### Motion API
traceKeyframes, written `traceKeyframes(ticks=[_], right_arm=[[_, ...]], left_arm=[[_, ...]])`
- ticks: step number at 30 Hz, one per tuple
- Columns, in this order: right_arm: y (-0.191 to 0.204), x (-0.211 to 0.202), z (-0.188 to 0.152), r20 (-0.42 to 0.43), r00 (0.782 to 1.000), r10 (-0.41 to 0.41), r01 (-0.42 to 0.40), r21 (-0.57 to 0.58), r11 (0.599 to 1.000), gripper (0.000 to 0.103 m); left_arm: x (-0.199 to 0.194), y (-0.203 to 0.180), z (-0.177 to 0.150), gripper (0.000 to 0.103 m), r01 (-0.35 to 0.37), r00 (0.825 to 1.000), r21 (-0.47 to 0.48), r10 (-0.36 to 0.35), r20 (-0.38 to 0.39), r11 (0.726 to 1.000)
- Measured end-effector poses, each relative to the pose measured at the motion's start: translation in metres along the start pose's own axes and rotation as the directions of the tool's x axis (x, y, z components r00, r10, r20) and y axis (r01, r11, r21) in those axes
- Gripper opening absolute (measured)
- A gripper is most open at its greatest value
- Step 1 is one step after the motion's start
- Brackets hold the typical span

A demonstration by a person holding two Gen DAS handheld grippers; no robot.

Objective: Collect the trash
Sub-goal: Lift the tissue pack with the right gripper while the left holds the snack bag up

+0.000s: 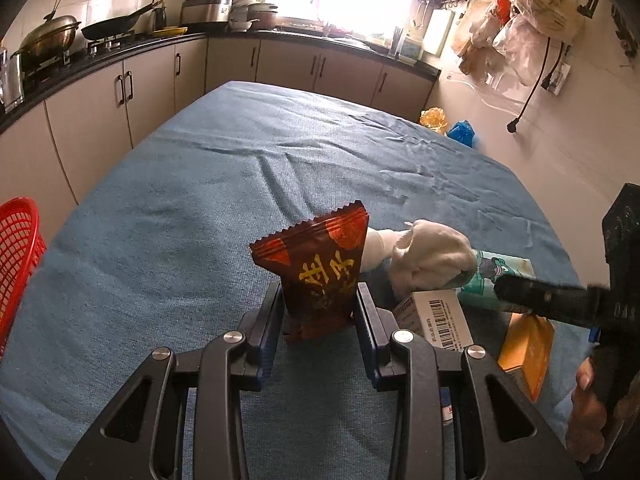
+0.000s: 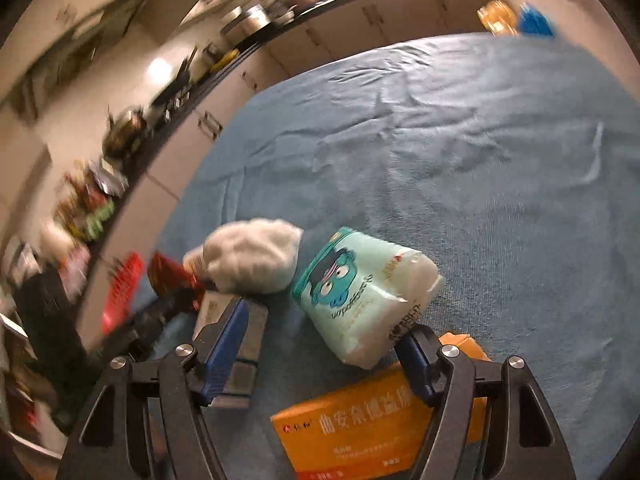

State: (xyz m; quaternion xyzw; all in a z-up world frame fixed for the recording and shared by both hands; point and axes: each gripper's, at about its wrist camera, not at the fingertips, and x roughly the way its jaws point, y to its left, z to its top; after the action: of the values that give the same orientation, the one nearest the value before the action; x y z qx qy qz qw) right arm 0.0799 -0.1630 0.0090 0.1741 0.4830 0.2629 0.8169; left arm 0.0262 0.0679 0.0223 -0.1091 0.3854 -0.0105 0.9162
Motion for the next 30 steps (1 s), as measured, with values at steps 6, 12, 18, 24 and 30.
traceKeyframes(ticks=[6, 12, 18, 24, 30], right_arm=[[-0.013, 0.002, 0.003, 0.012, 1.000, -0.008, 0.007, 0.082, 0.997, 0.026], [0.001, -0.007, 0.001, 0.061, 0.998, -0.005, 0.004, 0.012, 1.000, 0.014], [0.043, -0.039, -0.008, 0.271, 0.959, -0.086, 0.133, -0.161, 0.978, 0.014], [0.057, -0.049, -0.015, 0.317, 0.948, -0.038, 0.110, -0.211, 0.971, 0.014], [0.062, -0.044, -0.017, 0.308, 0.951, -0.026, 0.102, -0.234, 0.967, 0.014]], left_arm=[[0.001, -0.001, 0.000, 0.034, -0.005, 1.000, 0.006, 0.005, 0.003, 1.000], [-0.007, -0.001, -0.001, 0.032, -0.013, 0.999, 0.012, 0.013, 0.044, 1.000], [-0.020, -0.006, -0.001, 0.032, -0.017, 0.993, 0.028, 0.014, 0.116, 0.999], [-0.026, -0.011, -0.001, 0.032, -0.040, 0.987, 0.049, 0.032, 0.157, 0.998], [-0.024, -0.013, -0.001, 0.032, -0.043, 0.988, 0.063, 0.033, 0.152, 0.997]])
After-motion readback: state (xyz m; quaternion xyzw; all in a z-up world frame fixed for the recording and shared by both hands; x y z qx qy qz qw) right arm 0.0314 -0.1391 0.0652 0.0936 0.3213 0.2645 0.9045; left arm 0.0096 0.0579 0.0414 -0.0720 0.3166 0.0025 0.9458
